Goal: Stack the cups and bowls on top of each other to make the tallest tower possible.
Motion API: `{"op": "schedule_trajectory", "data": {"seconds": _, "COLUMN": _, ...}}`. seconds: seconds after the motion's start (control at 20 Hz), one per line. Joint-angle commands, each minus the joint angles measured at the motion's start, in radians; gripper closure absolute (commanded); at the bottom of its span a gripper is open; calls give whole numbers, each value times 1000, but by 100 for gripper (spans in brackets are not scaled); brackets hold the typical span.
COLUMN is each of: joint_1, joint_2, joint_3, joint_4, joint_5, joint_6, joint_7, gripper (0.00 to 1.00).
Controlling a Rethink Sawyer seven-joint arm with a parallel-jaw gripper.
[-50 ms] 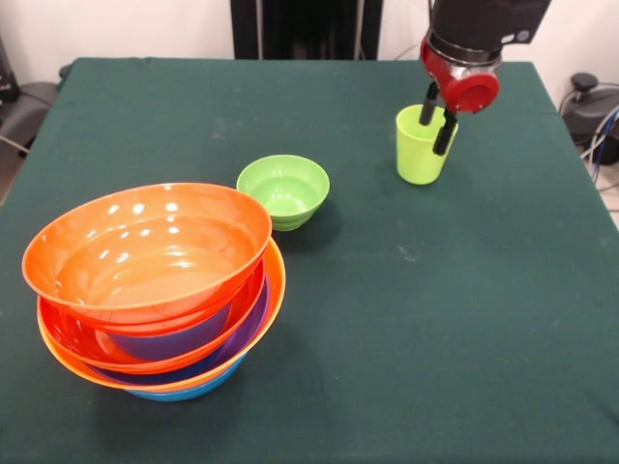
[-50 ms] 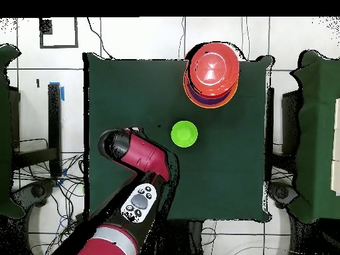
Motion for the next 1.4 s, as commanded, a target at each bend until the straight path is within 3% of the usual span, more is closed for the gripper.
{"op": "schedule_trajectory", "data": {"seconds": 0.05, "joint_1": -26, "joint_2": 53, "joint_3": 153, "joint_4": 46, "joint_5": 31, "joint_6": -61, "joint_7": 155, "gripper": 0}}
{"op": "schedule_trajectory", "data": {"seconds": 0.65, "joint_1": -18, "joint_2": 67, "joint_3": 167, "joint_4": 54, "joint_5": 45, "joint_6": -71, "joint_7": 162, "gripper": 0}}
{"op": "schedule_trajectory", "data": {"seconds": 0.95, "joint_1": -22, "joint_2": 86, "joint_3": 169, "joint_4": 39, "joint_5": 19, "joint_6": -89, "joint_7": 130, "gripper": 0}}
{"op": "schedule_trajectory", "data": {"seconds": 1.0, "joint_1": -28, "joint_2": 82, "joint_3": 177, "joint_4": 44, "joint_5": 19, "joint_6": -93, "joint_7": 123, "gripper": 100}}
{"op": "schedule_trajectory", "data": {"seconds": 1.4, "joint_1": -32, "joint_2": 82, "joint_3": 160, "joint_4": 20, "joint_5": 20, "joint_6": -52, "joint_7": 133, "gripper": 100}}
